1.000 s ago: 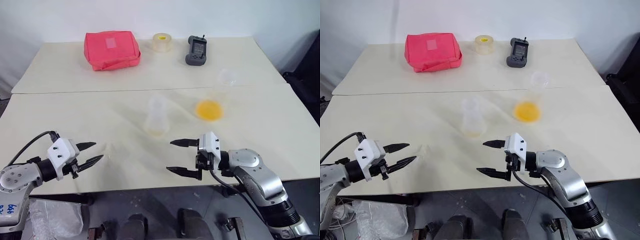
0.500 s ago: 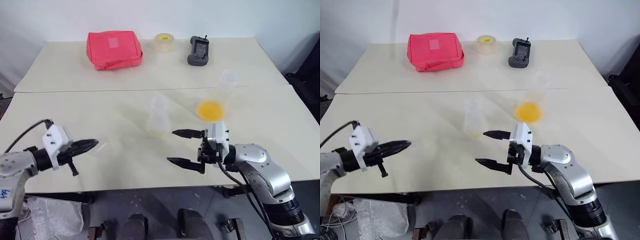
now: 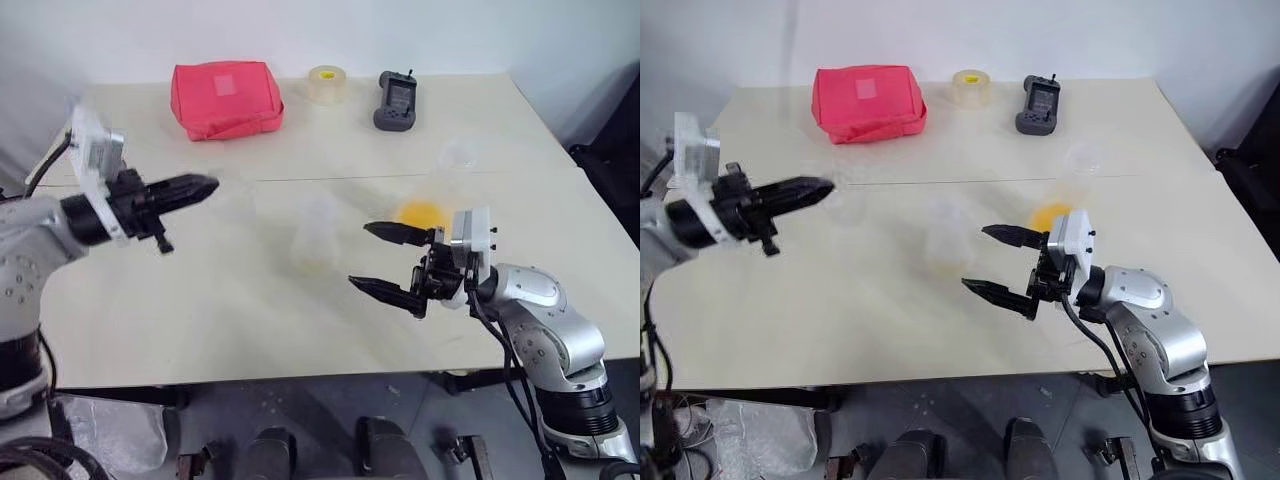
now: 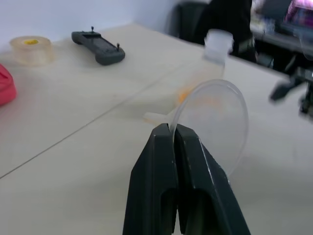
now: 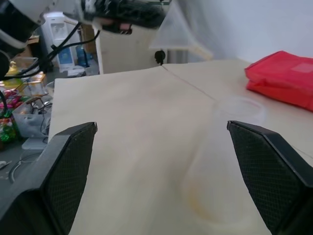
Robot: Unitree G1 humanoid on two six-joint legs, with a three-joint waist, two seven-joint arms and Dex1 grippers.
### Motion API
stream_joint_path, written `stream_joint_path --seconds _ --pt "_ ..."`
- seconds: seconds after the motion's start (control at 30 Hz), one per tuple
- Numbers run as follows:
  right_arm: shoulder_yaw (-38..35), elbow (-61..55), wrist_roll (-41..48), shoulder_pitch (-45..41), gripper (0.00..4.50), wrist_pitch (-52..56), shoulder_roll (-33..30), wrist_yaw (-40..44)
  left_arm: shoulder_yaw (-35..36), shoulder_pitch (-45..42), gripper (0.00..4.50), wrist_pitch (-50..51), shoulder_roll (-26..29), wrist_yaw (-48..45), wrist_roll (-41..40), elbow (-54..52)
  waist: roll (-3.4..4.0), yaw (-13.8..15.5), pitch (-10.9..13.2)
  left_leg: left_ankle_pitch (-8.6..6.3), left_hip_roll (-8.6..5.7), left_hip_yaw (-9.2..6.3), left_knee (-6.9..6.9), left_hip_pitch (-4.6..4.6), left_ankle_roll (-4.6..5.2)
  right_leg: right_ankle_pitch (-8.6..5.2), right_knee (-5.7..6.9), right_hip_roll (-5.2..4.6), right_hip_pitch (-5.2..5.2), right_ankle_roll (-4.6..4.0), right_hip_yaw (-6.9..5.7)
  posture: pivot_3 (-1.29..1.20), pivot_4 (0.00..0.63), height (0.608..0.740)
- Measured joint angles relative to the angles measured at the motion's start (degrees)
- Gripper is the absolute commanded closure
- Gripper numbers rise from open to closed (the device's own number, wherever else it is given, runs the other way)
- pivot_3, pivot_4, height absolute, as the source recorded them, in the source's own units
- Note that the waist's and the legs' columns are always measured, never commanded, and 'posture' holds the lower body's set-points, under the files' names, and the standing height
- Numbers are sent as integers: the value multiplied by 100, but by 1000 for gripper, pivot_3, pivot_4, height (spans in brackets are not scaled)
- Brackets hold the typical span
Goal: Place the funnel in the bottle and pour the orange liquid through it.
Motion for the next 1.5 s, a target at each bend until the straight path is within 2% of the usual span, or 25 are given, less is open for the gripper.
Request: stream_joint_path --seconds 0.17,0.33,0.5,0.7,1.0,1.37,1.5 --pt "-300 9 213 -166 0 1 61 -182 -441 -1347 4482 1075 -246 565 -5 997 0 -7 0 2 -13 -2 1 1 2 2 4 -2 -3 5 0 0 150 740" --pt "-410 8 195 -32 0 -21 3 -207 -890 -2463 4482 1803 -585 683 179 2239 -2 -7 1 7 -28 2 1 -4 12 8 3 -10 -6 15 4 0 150 740" --pt "-499 -18 157 173 0 -80 -87 -207 -1027 -3388 4482 2077 -854 559 389 3425 -5 -15 3 8 -33 5 -1 -5 14 10 3 -15 -9 20 5 0 150 740" --pt "-783 -22 20 455 0 -468 -215 -152 -1767 -4089 4482 2848 -953 -37 700 4615 -7 -19 5 9 -36 11 -1 -8 15 10 7 -13 -14 20 7 0 150 740" --pt "-910 -78 -78 1238 0 -737 -523 136 -2250 -4578 4482 3070 -1092 -876 1070 5541 -12 -7 8 11 -38 17 2 -8 19 13 6 -15 -13 25 13 0 150 740" --pt "-1011 -441 -161 1833 0 -985 -303 -215 -3250 -4799 4482 3157 -1049 -1981 1392 5566 -15 -10 9 11 -37 18 1 -8 19 13 7 -15 -14 26 18 0 150 740" --pt "-1006 -507 -173 1919 0 -994 -272 -326 -3408 -4987 4482 2989 -996 -2226 1635 5746 -16 -5 10 11 -38 19 2 -8 20 13 6 -15 -14 26 19 0 150 740"
